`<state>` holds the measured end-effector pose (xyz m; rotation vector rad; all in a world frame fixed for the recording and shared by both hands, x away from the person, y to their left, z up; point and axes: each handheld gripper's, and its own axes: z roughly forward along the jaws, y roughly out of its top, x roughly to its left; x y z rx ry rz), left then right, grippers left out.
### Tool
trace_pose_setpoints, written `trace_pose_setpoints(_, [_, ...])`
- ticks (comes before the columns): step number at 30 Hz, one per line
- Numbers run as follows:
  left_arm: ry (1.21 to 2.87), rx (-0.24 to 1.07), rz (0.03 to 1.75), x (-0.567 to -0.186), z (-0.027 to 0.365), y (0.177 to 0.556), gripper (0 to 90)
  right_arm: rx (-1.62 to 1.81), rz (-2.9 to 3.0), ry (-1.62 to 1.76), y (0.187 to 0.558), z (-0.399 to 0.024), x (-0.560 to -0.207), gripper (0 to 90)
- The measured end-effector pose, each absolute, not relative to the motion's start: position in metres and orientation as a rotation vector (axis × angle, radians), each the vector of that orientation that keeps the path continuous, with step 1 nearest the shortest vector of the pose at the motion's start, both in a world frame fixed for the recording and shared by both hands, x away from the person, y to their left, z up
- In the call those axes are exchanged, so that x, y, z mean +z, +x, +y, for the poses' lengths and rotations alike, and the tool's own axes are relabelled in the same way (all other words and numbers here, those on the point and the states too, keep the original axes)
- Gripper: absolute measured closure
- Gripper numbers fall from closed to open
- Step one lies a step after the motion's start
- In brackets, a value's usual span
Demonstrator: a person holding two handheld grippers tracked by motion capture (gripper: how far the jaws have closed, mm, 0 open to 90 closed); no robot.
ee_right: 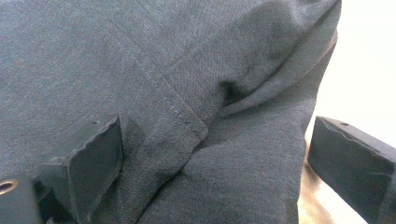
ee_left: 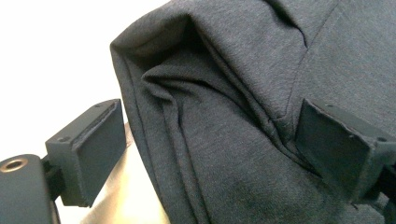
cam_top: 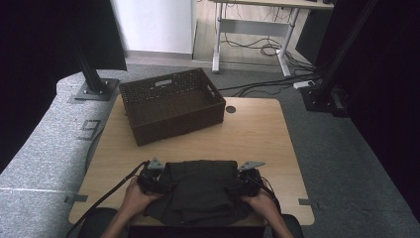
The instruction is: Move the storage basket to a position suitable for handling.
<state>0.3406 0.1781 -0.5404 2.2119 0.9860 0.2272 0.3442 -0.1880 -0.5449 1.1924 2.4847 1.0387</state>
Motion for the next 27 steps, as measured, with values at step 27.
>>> trace_pose_setpoints(27, [2.264, 0.195, 0.919, -0.530, 0.182, 0.302, 7.6, 1.042, 2.581, 1.108, 0.296, -0.186, -0.539, 2.3])
